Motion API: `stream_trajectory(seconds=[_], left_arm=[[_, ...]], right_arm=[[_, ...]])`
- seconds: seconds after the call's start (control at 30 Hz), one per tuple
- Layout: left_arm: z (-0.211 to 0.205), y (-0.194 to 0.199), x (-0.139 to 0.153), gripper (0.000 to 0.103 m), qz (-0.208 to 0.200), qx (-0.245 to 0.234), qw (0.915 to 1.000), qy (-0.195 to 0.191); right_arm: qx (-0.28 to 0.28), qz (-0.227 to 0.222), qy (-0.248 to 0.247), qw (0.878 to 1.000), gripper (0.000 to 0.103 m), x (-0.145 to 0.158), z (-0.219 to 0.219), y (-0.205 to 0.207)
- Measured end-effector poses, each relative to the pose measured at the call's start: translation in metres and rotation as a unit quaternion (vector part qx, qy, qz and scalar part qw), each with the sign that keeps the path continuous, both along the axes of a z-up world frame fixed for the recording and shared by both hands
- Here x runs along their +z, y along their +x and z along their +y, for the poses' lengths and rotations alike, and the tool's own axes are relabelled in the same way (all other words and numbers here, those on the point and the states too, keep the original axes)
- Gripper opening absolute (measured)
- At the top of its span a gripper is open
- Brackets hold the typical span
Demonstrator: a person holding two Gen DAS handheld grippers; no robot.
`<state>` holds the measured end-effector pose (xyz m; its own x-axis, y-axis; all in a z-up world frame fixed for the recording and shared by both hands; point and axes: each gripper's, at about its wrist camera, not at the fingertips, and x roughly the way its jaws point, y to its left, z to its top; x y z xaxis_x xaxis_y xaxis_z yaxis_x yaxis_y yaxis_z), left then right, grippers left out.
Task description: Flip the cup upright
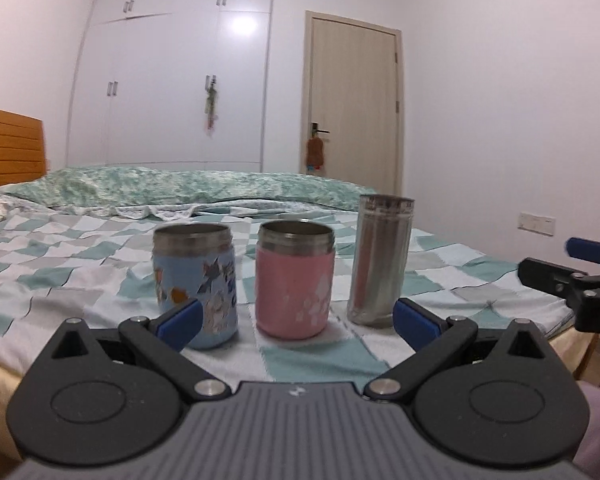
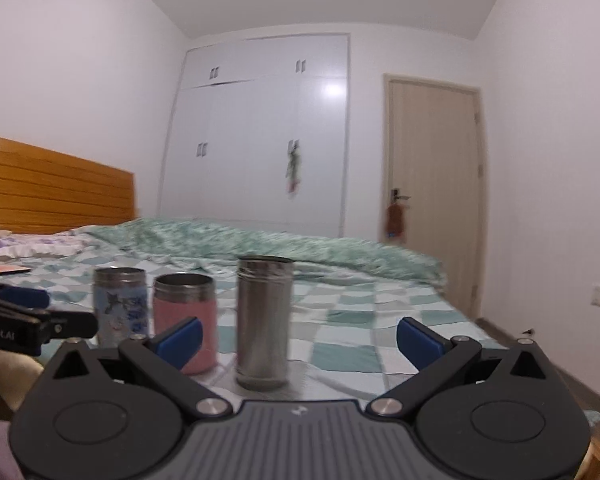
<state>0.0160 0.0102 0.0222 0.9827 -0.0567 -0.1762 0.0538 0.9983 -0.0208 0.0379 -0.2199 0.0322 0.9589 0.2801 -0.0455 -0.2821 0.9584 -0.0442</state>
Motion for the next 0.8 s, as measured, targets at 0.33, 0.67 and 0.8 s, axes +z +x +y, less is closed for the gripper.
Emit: stream_trajectory(seconds=[0.33,0.67,0.8], left_arm=[[-0.012,-0.011,-0.016,0.103,-0.045,0.043,0.998,0.008],[-0.009,-0.012,-0.018,0.103,-0.049,0.04,0.998,-0.002],[-0.009,-0.012,-0.018,0.103,-0.05,0.039,0.998,-0.003]], right_arm=[[-0.019,-0.011,0.006,1.0,0.103,-0.019,-0.008,-0.007],[-0.023,-0.012,0.007,1.0,0.103,-0.019,-0.009,-0.007],[-0.023,-0.013,0.007,1.0,0.103,-0.019,-0.009,-0.007]])
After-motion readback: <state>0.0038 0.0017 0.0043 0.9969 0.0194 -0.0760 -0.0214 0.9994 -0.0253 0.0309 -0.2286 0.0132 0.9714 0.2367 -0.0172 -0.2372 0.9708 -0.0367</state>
